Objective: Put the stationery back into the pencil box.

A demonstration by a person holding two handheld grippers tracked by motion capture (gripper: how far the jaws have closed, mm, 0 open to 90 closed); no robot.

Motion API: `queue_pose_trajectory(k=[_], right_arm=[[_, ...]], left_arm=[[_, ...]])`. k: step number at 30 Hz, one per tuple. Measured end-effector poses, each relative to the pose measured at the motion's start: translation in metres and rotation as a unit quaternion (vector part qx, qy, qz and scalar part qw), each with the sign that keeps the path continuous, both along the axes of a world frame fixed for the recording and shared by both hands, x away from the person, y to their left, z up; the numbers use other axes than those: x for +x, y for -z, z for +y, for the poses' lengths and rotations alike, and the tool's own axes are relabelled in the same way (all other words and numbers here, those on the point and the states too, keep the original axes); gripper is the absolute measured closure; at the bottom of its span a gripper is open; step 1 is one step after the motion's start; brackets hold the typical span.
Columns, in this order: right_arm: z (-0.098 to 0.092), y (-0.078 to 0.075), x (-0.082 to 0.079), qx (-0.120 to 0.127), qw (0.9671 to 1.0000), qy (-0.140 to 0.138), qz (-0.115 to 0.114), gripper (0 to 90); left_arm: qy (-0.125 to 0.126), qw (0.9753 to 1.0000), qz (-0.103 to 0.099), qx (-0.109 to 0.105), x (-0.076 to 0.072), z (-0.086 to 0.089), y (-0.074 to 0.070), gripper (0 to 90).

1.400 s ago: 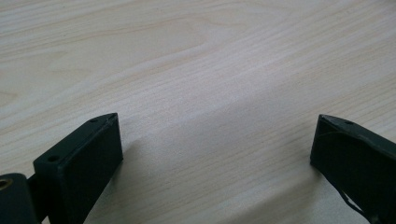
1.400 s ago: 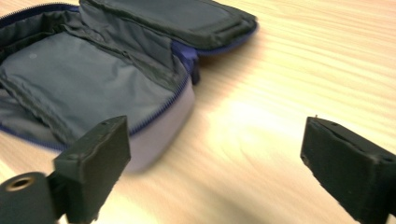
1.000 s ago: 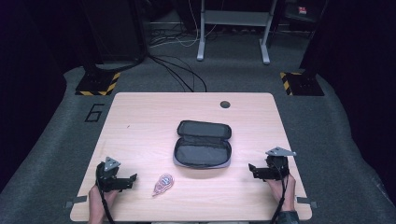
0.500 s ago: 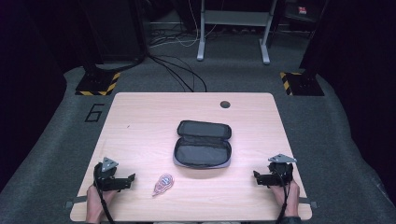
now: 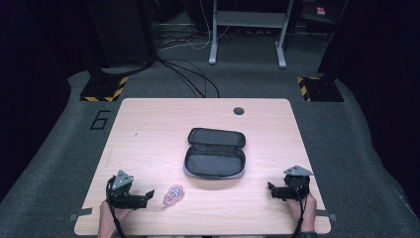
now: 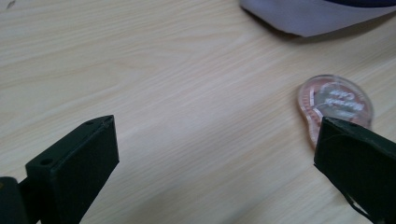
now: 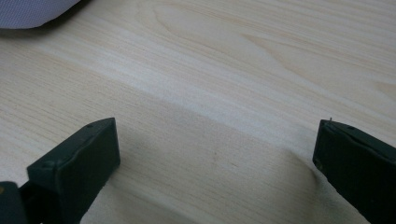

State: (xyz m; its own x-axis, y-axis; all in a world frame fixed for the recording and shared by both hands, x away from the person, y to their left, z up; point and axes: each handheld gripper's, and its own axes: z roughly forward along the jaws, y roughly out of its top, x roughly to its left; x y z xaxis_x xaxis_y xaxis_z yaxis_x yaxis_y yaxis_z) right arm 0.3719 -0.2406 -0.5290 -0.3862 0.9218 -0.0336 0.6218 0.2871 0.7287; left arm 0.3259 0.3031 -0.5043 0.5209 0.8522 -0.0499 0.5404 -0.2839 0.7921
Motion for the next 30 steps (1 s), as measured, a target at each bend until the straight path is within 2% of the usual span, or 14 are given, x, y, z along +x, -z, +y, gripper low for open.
queue_pose_trajectory(k=[4, 8, 9, 12, 20, 25, 26, 30], right_arm=[[-0.001, 0.000, 0.001, 0.004, 1.0000, 0.000, 0.004, 0.0], [0.001, 0.000, 0.000, 0.003, 1.0000, 0.007, 0.000, 0.1], [0.000, 0.000, 0.000, 0.001, 1.0000, 0.000, 0.002, 0.0], [0.001, 0.000, 0.000, 0.003, 1.0000, 0.007, 0.000, 0.0], [0.000, 0.000, 0.000, 0.004, 1.0000, 0.003, 0.002, 0.1], [0.001, 0.000, 0.000, 0.003, 1.0000, 0.006, 0.000, 0.1], [0.000, 0.000, 0.000, 0.004, 1.0000, 0.003, 0.002, 0.1], [0.000, 0.000, 0.001, 0.003, 1.0000, -0.001, 0.003, 0.1]], left_arm=[[0.021, 0.9998, -0.007, -0.001, -0.005, -0.018, -0.002, 0.0], [0.039, 0.9992, -0.002, -0.005, -0.007, -0.033, 0.002, 0.0], [0.043, 0.9990, 0.001, -0.008, -0.007, -0.037, 0.003, 0.0], [0.045, 0.9989, 0.004, -0.010, -0.007, -0.045, 0.007, 0.0], [0.067, 0.9975, 0.021, 0.006, -0.005, -0.060, 0.015, 0.3], [0.070, 0.9972, 0.014, 0.020, -0.007, -0.067, 0.020, 12.1], [0.072, 0.9971, 0.018, 0.019, -0.007, -0.068, 0.020, 15.4], [0.068, 0.9973, 0.009, 0.027, -0.009, -0.071, 0.021, 20.8]])
